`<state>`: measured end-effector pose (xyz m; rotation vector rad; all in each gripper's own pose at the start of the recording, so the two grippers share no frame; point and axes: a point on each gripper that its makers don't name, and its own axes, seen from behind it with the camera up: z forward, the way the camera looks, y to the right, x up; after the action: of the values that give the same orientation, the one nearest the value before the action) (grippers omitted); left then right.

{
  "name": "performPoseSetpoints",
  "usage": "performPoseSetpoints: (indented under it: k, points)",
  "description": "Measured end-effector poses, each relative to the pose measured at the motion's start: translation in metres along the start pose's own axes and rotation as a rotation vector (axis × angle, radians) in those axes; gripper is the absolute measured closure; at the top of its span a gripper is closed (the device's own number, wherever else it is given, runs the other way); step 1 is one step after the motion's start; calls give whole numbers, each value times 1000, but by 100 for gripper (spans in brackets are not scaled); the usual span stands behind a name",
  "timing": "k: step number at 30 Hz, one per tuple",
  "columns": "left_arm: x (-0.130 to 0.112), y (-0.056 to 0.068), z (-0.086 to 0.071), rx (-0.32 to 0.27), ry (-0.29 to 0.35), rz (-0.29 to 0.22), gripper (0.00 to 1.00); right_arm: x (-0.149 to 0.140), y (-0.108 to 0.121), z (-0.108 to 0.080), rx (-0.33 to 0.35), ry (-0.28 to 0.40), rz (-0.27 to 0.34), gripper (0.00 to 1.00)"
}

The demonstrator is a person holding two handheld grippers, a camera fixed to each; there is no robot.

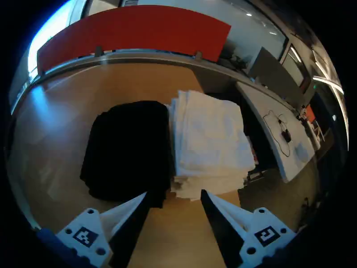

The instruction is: Fold towel

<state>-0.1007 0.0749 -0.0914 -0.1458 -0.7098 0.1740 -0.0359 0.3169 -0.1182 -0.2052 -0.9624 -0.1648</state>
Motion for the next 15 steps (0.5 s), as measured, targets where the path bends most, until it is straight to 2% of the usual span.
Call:
performPoseSetpoints:
  k: [1,2,9,15]
  points:
    - [0,0,0,-1,1,-1,7,1,-1,-2,0,5,1,1]
    - [1,0,0,-2,3,-1,7,2,-3,-3,1,10,2,0]
    - [3,-1,-3,-6,13,-3,7,9,-10,-12,-2,39,1,0]
    - [6,-5,-5,-4,23,-10,7,26,-19,-26,2,104,24,0]
